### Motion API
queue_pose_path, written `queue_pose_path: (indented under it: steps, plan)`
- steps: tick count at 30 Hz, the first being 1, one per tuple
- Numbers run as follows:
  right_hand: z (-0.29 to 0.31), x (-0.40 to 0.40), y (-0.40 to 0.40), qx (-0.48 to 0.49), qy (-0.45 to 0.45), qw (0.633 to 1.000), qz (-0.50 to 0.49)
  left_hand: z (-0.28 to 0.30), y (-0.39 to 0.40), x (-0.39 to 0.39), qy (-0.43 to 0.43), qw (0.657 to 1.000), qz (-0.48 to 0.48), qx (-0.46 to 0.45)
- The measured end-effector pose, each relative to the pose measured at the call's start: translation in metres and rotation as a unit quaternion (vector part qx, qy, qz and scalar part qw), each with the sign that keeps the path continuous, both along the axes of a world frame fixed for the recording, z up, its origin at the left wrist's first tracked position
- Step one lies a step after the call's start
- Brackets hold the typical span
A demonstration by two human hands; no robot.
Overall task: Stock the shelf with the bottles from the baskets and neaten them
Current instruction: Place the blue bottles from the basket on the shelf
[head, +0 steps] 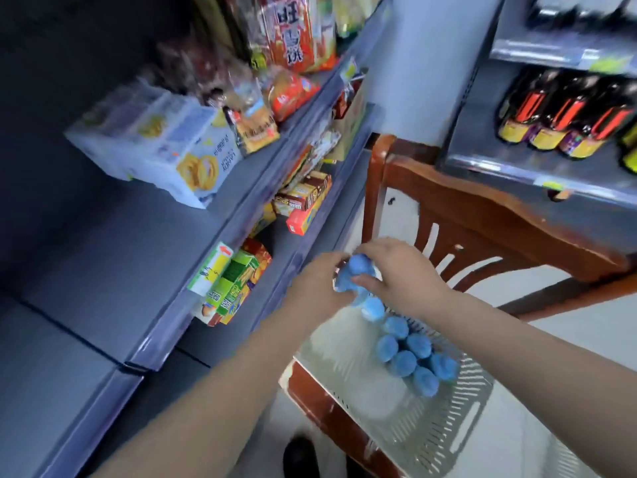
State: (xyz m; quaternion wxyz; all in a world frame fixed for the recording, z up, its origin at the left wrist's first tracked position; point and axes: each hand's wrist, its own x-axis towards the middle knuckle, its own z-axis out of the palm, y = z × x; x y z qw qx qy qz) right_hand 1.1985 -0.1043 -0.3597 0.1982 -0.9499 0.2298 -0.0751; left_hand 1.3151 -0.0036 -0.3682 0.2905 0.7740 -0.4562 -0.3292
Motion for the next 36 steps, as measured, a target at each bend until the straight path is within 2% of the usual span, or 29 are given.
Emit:
queue_pose_path:
  steps: [11, 18, 24, 30, 33, 36]
  plan:
    - [0.241, 0.031, 0.026, -0.048, -0.198, 0.978, 0.044, 0.238, 0.047, 0.025, -0.161, 0.971, 0.001, -0.179]
    - [0.356, 0.053, 0.063, -0.030, -0.282, 0.953, 0.105, 0.344, 0.099, 0.040, -0.170, 0.951, 0.036, -0.255]
    - [0.416, 0.083, 0.102, 0.044, -0.326, 0.929, 0.170, 0.397, 0.155, 0.052, -0.131, 0.935, 0.090, -0.317]
    - [0.447, 0.124, 0.145, 0.100, -0.339, 0.904, 0.240, 0.413, 0.210, 0.070, -0.106, 0.917, 0.152, -0.352]
    - [0.460, 0.138, 0.164, 0.139, -0.317, 0.888, 0.302, 0.414, 0.237, 0.081, -0.050, 0.910, 0.186, -0.368]
    - [0.473, 0.151, 0.179, 0.189, -0.281, 0.856, 0.391, 0.412, 0.264, 0.096, 0.021, 0.910, 0.181, -0.373]
